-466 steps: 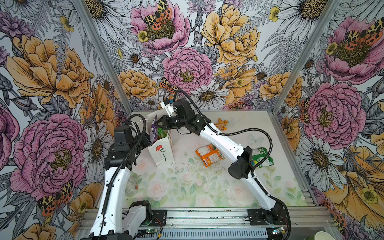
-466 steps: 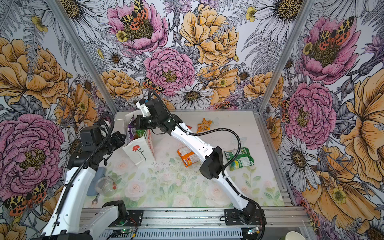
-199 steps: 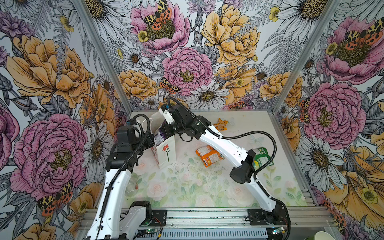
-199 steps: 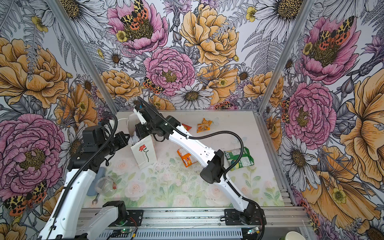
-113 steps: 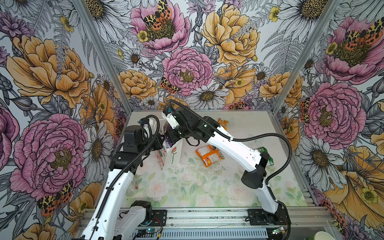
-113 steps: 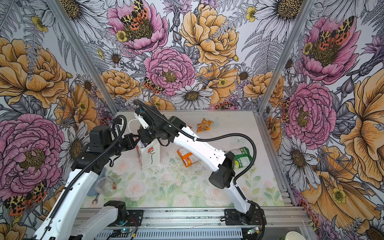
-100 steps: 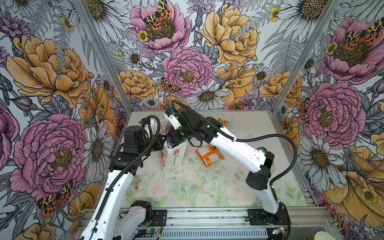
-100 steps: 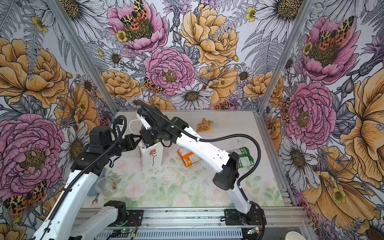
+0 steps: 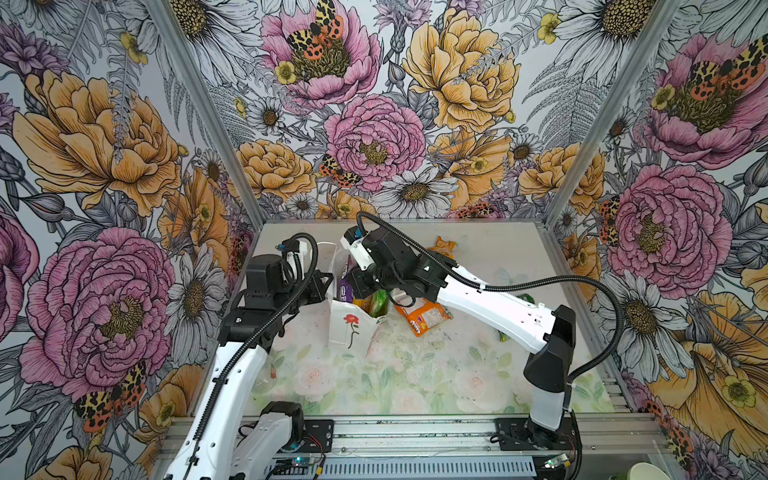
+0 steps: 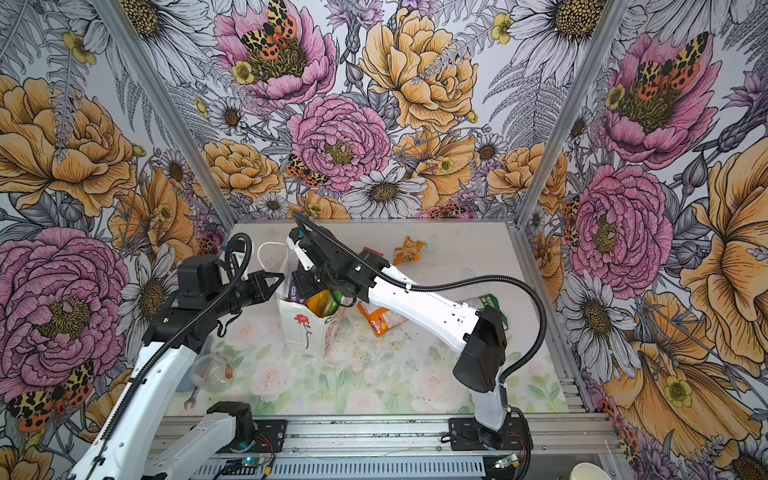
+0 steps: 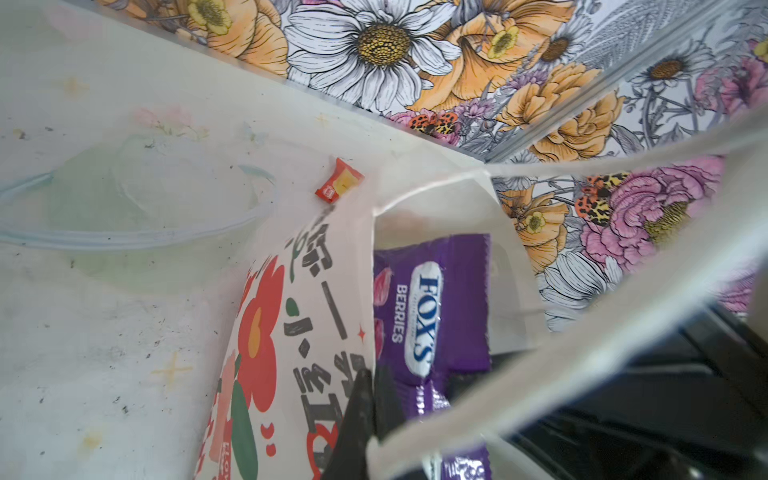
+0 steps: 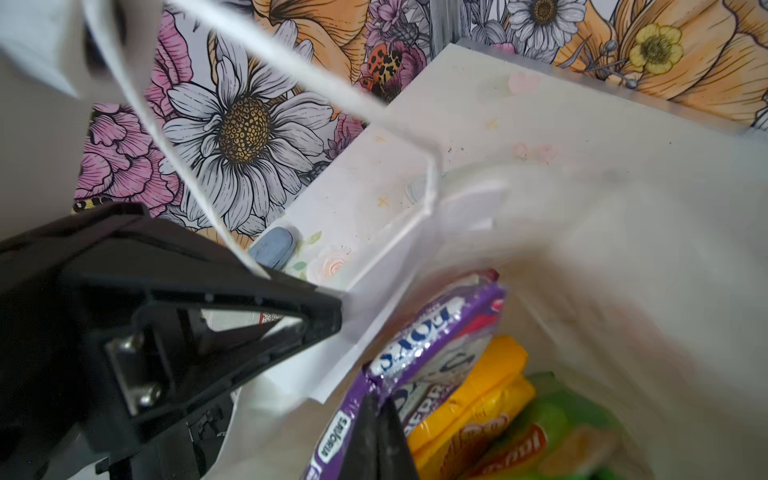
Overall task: Place the snacks into the paper bag
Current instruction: 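Lower the purple FOX'S bag into the paper bag and open the right gripper, then withdraw the right gripper from the paper bag toward the green FOX'S bag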
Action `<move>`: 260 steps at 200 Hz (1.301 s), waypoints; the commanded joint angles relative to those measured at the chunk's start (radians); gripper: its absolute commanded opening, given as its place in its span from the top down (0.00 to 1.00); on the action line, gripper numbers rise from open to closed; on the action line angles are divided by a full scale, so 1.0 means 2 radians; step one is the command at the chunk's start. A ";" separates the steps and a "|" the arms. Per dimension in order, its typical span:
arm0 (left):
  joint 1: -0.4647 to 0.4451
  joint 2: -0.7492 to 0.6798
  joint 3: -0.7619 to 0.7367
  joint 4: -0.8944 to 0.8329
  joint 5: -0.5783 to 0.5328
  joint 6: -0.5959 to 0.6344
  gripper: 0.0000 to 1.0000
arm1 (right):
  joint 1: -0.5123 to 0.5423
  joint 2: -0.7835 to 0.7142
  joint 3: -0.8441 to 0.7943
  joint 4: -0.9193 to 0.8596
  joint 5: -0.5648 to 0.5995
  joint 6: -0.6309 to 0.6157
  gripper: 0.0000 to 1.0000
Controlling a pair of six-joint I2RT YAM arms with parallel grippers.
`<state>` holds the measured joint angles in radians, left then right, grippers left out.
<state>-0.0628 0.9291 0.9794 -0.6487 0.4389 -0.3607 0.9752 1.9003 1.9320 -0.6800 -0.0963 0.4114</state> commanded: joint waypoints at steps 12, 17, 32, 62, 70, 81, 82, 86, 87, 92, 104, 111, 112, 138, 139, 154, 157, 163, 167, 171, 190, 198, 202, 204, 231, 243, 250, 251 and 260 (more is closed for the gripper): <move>0.009 -0.006 -0.003 0.019 -0.015 0.005 0.98 | -0.013 0.004 -0.027 0.086 0.021 0.036 1.00; 0.008 -0.006 -0.003 0.018 -0.015 0.005 0.98 | -0.017 0.008 -0.028 0.093 0.009 0.042 1.00; 0.009 -0.007 -0.005 0.018 -0.014 0.006 0.98 | -0.022 0.031 -0.017 0.096 -0.015 0.048 1.00; 0.010 -0.014 -0.008 0.019 -0.016 0.006 0.98 | -0.020 0.077 0.024 0.066 -0.036 0.048 1.00; 0.010 -0.017 -0.009 0.020 -0.018 0.007 0.98 | -0.019 0.084 0.031 0.056 -0.034 0.049 1.00; 0.010 -0.020 -0.007 0.020 -0.019 0.009 0.98 | -0.018 0.086 0.036 0.049 -0.026 0.046 1.00; 0.010 -0.020 -0.007 0.021 -0.019 0.009 0.98 | -0.018 0.086 0.036 0.049 -0.026 0.046 1.00; 0.010 -0.020 -0.007 0.021 -0.018 0.009 0.98 | -0.015 0.085 0.038 0.047 -0.021 0.044 1.00; 0.010 -0.020 -0.007 0.021 -0.018 0.009 0.98 | -0.015 0.085 0.038 0.046 -0.020 0.043 1.00; 0.010 -0.020 -0.007 0.023 -0.016 0.009 0.98 | -0.014 0.085 0.040 0.042 -0.014 0.041 1.00; 0.010 -0.020 -0.006 0.025 -0.014 0.007 0.98 | -0.011 0.085 0.045 0.034 -0.001 0.039 1.00; 0.011 -0.020 -0.006 0.026 -0.015 0.006 0.99 | -0.009 0.086 0.047 0.031 0.003 0.039 1.00; 0.011 -0.020 -0.006 0.026 -0.015 0.006 0.99 | -0.009 0.086 0.047 0.031 0.003 0.039 1.00; 0.013 -0.021 -0.005 0.027 -0.017 0.004 0.99 | -0.006 0.091 0.048 0.028 0.008 0.039 1.00; 0.013 -0.021 -0.005 0.027 -0.018 0.004 0.98 | -0.006 0.091 0.048 0.028 0.008 0.039 1.00; 0.013 -0.021 -0.006 0.027 -0.018 0.004 0.99 | -0.006 0.089 0.049 0.028 0.006 0.039 1.00; 0.013 -0.020 -0.006 0.027 -0.019 0.004 0.99 | -0.005 0.089 0.049 0.028 0.006 0.039 1.00; 0.013 -0.020 -0.006 0.028 -0.019 0.003 0.99 | -0.005 0.088 0.050 0.028 0.007 0.038 1.00; 0.013 -0.020 -0.006 0.028 -0.020 0.003 0.98 | -0.006 0.088 0.051 0.028 0.007 0.038 1.00; 0.013 -0.019 -0.006 0.028 -0.020 0.003 0.98 | -0.006 0.087 0.052 0.028 0.007 0.037 1.00; 0.014 -0.018 -0.003 0.028 -0.025 0.001 0.99 | -0.006 0.083 0.057 0.028 0.002 0.036 0.79; 0.015 -0.017 0.000 0.028 -0.028 0.000 0.99 | -0.005 0.082 0.059 0.028 -0.002 0.036 0.68; 0.015 -0.016 0.001 0.028 -0.029 -0.001 0.99 | -0.006 0.081 0.060 0.028 -0.004 0.035 0.64; 0.015 -0.016 0.002 0.028 -0.031 -0.001 0.98 | -0.005 0.080 0.060 0.028 -0.005 0.035 0.62; 0.020 -0.007 0.013 0.026 -0.040 -0.009 0.99 | -0.007 0.062 0.064 0.027 -0.008 0.030 0.45; 0.022 0.000 0.020 0.021 -0.047 -0.012 0.99 | -0.007 0.050 0.064 0.024 -0.002 0.024 0.41; 0.022 0.003 0.025 0.018 -0.054 -0.012 0.99 | -0.009 0.042 0.063 0.022 0.002 0.020 0.39; 0.022 0.003 0.026 0.017 -0.055 -0.012 0.99 | -0.009 0.041 0.063 0.022 0.002 0.020 0.39; 0.022 0.007 0.034 0.013 -0.066 -0.013 0.98 | -0.012 0.029 0.058 0.021 0.006 0.017 0.38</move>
<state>-0.0280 0.9302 0.9798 -0.6575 0.3737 -0.3717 0.9569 2.0598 2.0212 -0.6395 -0.1047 0.4736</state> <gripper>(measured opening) 0.047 0.599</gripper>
